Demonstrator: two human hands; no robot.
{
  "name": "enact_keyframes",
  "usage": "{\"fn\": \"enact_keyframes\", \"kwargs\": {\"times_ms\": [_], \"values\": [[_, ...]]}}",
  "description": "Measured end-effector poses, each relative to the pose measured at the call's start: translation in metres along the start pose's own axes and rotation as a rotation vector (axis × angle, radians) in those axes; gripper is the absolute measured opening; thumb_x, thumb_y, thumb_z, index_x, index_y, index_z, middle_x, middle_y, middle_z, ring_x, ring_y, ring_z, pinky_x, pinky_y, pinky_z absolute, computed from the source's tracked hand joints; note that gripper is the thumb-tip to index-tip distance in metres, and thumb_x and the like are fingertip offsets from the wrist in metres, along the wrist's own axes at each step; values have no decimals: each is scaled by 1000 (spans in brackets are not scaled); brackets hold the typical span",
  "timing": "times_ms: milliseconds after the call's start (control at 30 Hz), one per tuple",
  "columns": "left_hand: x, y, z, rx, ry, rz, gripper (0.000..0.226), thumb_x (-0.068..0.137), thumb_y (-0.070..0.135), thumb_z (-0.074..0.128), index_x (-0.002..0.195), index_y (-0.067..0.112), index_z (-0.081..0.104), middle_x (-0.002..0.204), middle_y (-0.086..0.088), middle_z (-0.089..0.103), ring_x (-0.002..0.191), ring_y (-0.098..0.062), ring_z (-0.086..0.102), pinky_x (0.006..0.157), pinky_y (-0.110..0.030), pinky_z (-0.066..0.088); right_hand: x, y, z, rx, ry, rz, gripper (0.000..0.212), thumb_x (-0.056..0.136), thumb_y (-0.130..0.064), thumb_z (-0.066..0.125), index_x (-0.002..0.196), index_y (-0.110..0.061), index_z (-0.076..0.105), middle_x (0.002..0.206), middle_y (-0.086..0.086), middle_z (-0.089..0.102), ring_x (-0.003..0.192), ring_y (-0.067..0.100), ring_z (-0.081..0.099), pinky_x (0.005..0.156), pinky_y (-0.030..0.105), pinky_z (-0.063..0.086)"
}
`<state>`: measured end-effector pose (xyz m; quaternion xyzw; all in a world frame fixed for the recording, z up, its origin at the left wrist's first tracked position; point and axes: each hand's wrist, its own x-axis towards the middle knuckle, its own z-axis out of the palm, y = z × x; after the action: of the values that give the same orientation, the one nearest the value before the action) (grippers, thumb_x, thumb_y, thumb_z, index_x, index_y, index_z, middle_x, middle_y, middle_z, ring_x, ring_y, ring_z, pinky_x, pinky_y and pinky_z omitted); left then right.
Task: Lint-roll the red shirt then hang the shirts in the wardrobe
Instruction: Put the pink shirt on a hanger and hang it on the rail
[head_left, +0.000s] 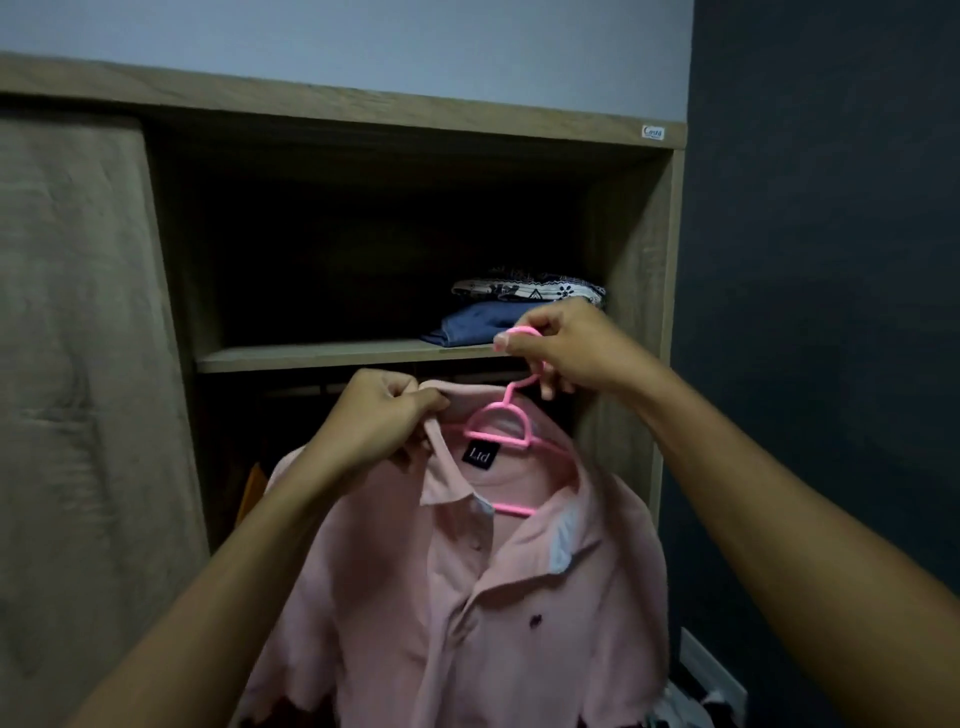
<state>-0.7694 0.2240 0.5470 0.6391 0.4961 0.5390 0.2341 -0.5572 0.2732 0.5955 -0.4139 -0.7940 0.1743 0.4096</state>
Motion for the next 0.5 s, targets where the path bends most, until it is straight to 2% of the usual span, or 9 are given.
{"fn": "enact_keyframes", "kwargs": {"times_ms": [100,167,233,300,367,433,500], "values": [[0,0,2,79,11,52,40,85,9,65,53,12,42,42,-6,46,33,-17,45,34,-19,34,0,-2,12,-116,-104,-5,23,89,-35,71,80,-14,70,60,2,65,50,21,67,43,25,42],[-3,-3,-1,136,-73,42,38,85,12,67,53,10,47,43,-8,46,37,-21,45,35,-21,35,2,-2,9,-76,-16,-6,22,88,-36,71,82,-16,72,58,1,64,48,19,65,42,23,41],[-9,-3,-7,150,-249,21,46,91,29,67,51,10,53,45,-10,49,40,-22,45,37,-22,35,5,-5,1,-94,61,-33,22,88,-38,71,85,-17,74,53,-2,62,44,16,62,41,20,39],[-15,0,-8,109,-350,65,63,93,53,59,49,9,49,48,-12,48,43,-21,43,40,-23,33,3,-5,2,-117,25,-34,22,89,-39,70,87,-18,75,54,-2,61,42,16,61,40,21,39],[-10,-4,-6,123,-187,266,72,91,64,52,53,3,44,50,-11,47,47,-19,42,48,-28,35,1,-5,7,-119,13,-56,21,89,-40,70,87,-20,76,56,-2,62,42,17,61,40,20,37],[1,-16,-4,268,-9,442,64,89,67,50,66,7,55,60,-4,56,57,-13,51,58,-33,41,-3,-6,8,-108,45,-87,19,88,-40,71,86,-21,76,54,-6,63,40,15,58,40,18,37],[5,-31,1,449,-67,452,54,85,72,47,84,21,64,78,4,63,73,-10,60,68,-32,48,-7,-9,5,-72,69,-130,17,87,-38,72,85,-22,77,55,-5,65,39,14,56,41,19,38]]}}
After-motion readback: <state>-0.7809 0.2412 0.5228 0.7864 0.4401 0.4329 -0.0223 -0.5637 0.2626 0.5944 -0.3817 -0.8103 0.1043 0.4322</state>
